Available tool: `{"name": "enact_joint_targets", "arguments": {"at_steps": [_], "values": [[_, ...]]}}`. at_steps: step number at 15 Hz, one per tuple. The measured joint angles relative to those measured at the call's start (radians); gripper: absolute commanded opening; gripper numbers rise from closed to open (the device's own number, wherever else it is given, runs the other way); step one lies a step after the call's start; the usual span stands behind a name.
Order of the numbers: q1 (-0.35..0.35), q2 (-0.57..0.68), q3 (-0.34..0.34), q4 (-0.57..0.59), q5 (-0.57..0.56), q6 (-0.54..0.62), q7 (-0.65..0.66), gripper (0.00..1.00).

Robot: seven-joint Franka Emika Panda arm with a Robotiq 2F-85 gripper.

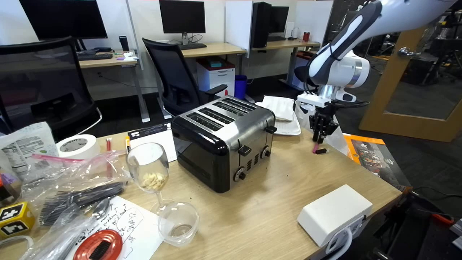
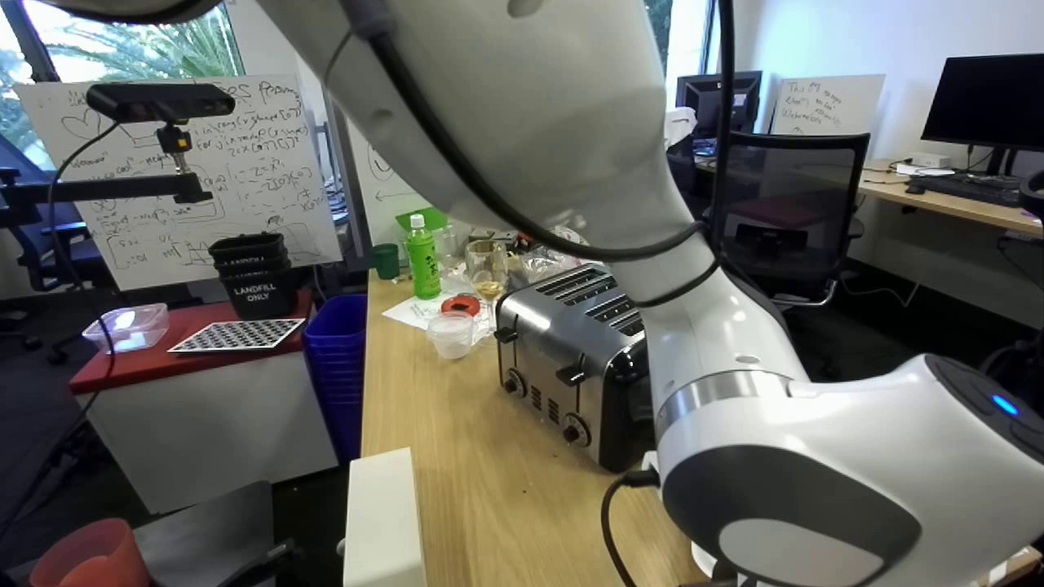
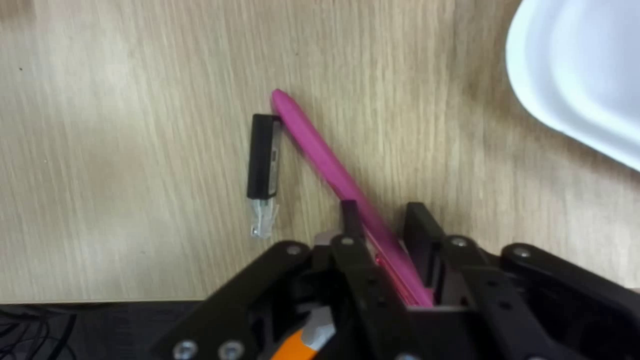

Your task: Move the purple pen to the left

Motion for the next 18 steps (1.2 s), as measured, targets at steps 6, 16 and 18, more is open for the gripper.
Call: {"name": "enact_joint_targets", "arguments": {"at_steps": [6, 16, 18], "values": [[-0.001, 0.000, -0.001, -0.003, 0.000, -0.002, 0.000, 0.00], [-0.002, 0.002, 0.000, -0.003, 0.001, 0.010, 0.000, 0.03], [-0.002, -0.004, 0.000, -0.013, 0.001, 0.016, -0.001, 0.03]]}}
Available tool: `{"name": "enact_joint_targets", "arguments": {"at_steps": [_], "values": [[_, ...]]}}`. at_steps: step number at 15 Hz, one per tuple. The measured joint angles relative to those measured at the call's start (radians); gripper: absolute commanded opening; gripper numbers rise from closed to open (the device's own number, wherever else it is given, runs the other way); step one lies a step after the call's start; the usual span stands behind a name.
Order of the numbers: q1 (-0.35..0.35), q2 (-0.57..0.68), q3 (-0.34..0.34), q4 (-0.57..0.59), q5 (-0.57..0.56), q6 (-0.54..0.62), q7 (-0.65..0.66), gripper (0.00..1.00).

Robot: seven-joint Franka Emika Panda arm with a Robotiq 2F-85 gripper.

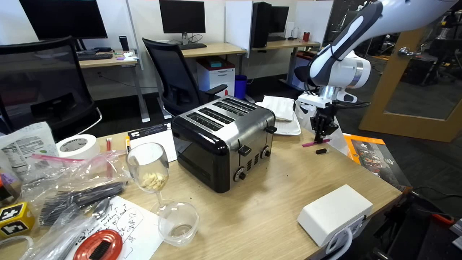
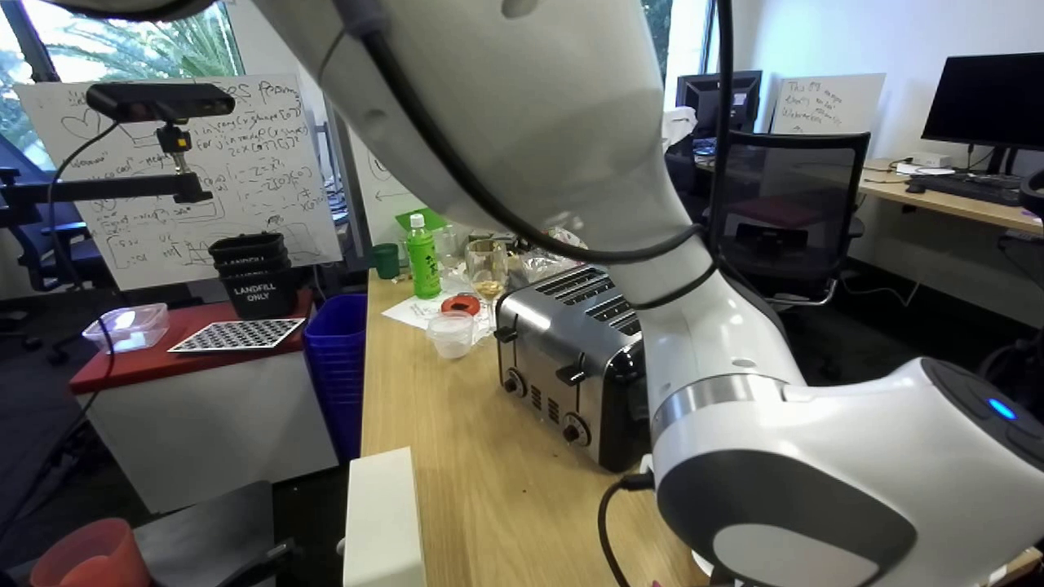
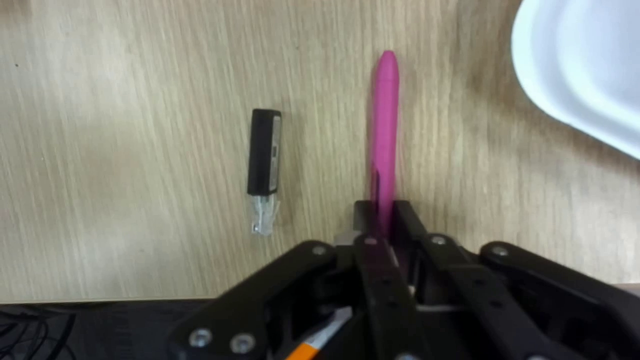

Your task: Move the purple pen to the left

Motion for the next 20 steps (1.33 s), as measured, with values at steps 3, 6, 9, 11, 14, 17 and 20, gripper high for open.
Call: {"name": "enact_joint_targets", "arguments": {"at_steps": [3, 6, 9, 11, 14, 17, 20], "values": [[0.000, -0.025, -0.002, -0.047, -0.002, 0.023, -0.008, 0.03], [0.000, -0.071, -0.006, -0.113, -0.003, 0.065, -0.036, 0.03], [0.002, -0.161, -0.006, -0.177, -0.003, 0.156, -0.076, 0.03], [0.008, -0.243, -0.005, -0.216, -0.005, 0.216, -0.103, 0.03], [0.024, -0.370, 0.010, -0.270, -0.040, 0.231, -0.153, 0.03], [0.055, -0.481, 0.037, -0.331, -0.106, 0.230, -0.209, 0.03], [0.094, -0.592, 0.073, -0.389, -0.181, 0.230, -0.242, 0.03]]}}
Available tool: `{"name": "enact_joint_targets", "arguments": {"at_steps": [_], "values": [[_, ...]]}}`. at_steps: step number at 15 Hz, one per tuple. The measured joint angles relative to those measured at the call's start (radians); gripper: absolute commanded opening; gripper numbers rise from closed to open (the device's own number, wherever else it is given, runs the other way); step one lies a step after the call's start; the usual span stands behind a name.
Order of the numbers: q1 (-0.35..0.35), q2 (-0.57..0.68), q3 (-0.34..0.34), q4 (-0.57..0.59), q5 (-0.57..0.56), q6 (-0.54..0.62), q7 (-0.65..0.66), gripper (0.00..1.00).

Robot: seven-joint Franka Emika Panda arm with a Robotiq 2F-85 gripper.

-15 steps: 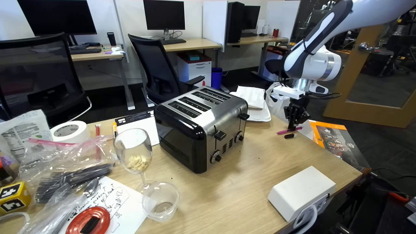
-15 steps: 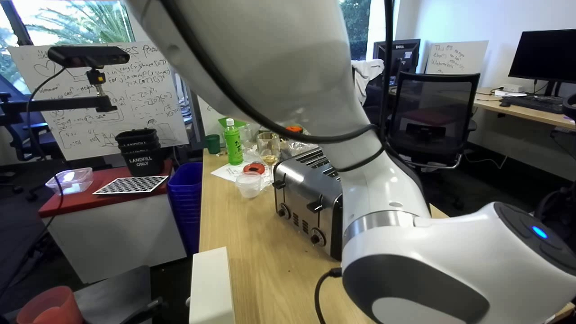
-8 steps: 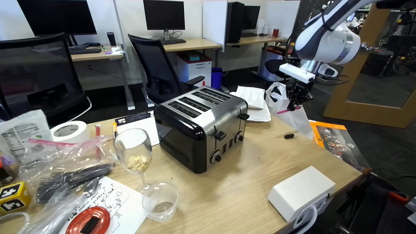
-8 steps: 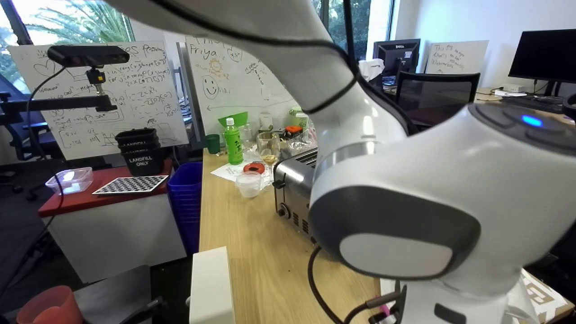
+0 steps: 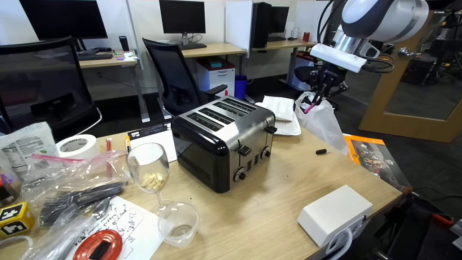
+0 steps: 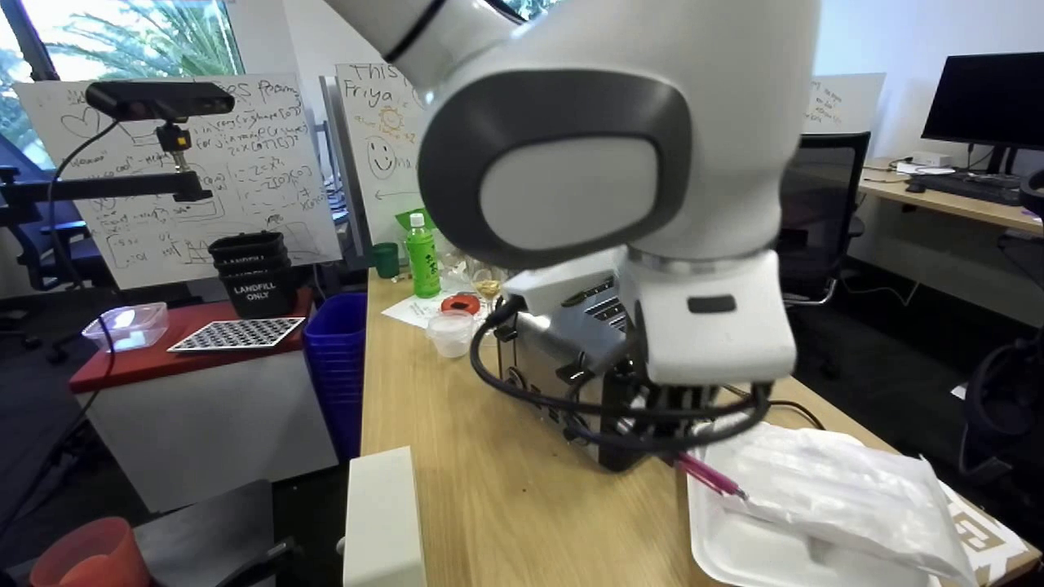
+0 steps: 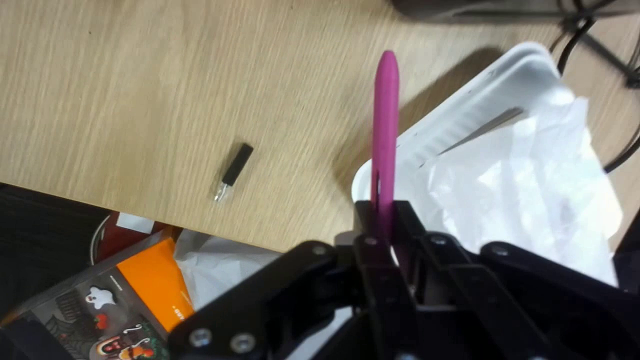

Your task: Move the purple pen to the left

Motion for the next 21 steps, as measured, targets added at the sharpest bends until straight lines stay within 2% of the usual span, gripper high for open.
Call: {"name": "enact_joint_targets", "arguments": {"at_steps": [3, 4, 6, 11, 12, 15, 17, 21], "values": [[0.039, -0.104, 0.056, -0.046, -0.038, 0.000, -0.043, 0.03], [0.051, -0.131, 0.078, -0.060, -0.037, -0.002, -0.069, 0.12], [0.070, -0.167, 0.108, -0.086, -0.036, -0.003, -0.118, 0.12], [0.067, -0.172, 0.104, -0.096, -0.036, -0.002, -0.156, 0.12], [0.067, -0.172, 0.104, -0.096, -0.036, -0.002, -0.156, 0.03], [0.068, -0.173, 0.111, -0.094, -0.037, -0.001, -0.159, 0.03], [0.073, -0.192, 0.142, -0.089, -0.093, 0.000, -0.164, 0.03], [0.105, -0.277, 0.254, -0.076, -0.262, -0.004, -0.136, 0.03]]}}
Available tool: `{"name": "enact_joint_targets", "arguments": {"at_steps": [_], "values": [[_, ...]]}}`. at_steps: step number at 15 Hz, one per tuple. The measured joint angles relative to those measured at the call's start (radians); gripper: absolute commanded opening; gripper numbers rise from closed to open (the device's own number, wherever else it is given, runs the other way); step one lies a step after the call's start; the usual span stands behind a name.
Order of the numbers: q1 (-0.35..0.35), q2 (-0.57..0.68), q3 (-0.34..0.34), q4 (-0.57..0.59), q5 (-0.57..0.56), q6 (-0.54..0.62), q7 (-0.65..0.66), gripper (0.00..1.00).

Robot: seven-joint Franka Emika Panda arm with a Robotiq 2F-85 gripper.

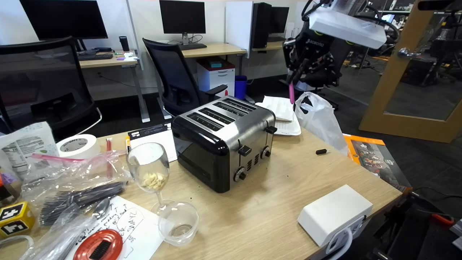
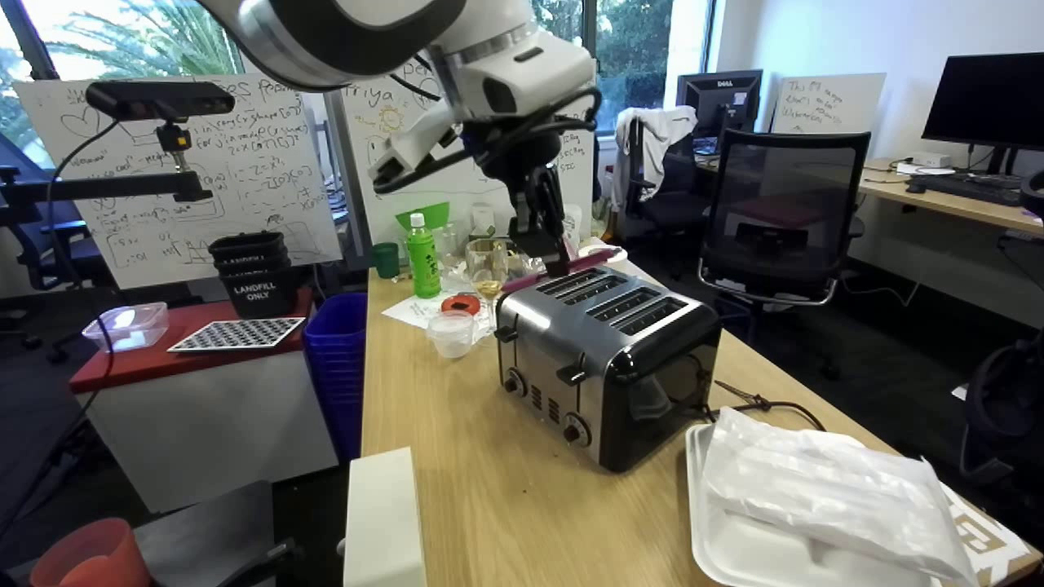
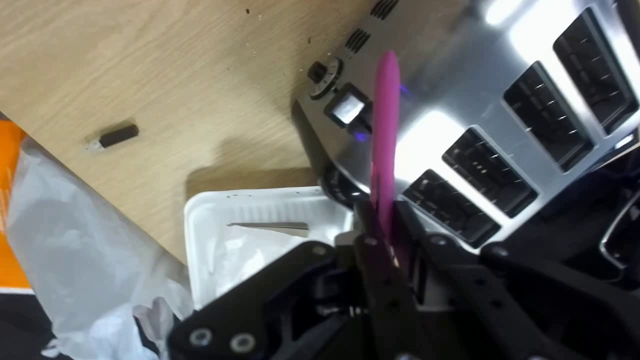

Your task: Move the purple pen to the left

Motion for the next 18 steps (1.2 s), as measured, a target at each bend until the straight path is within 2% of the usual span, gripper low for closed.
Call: {"name": "enact_joint_targets", "arguments": {"at_steps": [3, 7, 9, 10, 12, 15, 16, 18], "values": [[0.043, -0.029, 0.095, 0.031, -0.069, -0.001, -0.001, 0.03], [0.116, -0.001, 0.190, 0.079, -0.097, -0.001, -0.057, 0.03], [0.150, 0.024, 0.208, 0.094, -0.096, 0.001, -0.126, 0.03], [0.167, 0.036, 0.212, 0.099, -0.091, 0.002, -0.169, 0.12], [0.189, 0.058, 0.213, 0.110, -0.083, 0.003, -0.249, 0.12], [0.190, 0.065, 0.209, 0.117, -0.083, 0.003, -0.282, 0.12], [0.190, 0.066, 0.208, 0.117, -0.083, 0.003, -0.284, 0.03], [0.190, 0.065, 0.209, 0.117, -0.083, 0.003, -0.284, 0.03]]}}
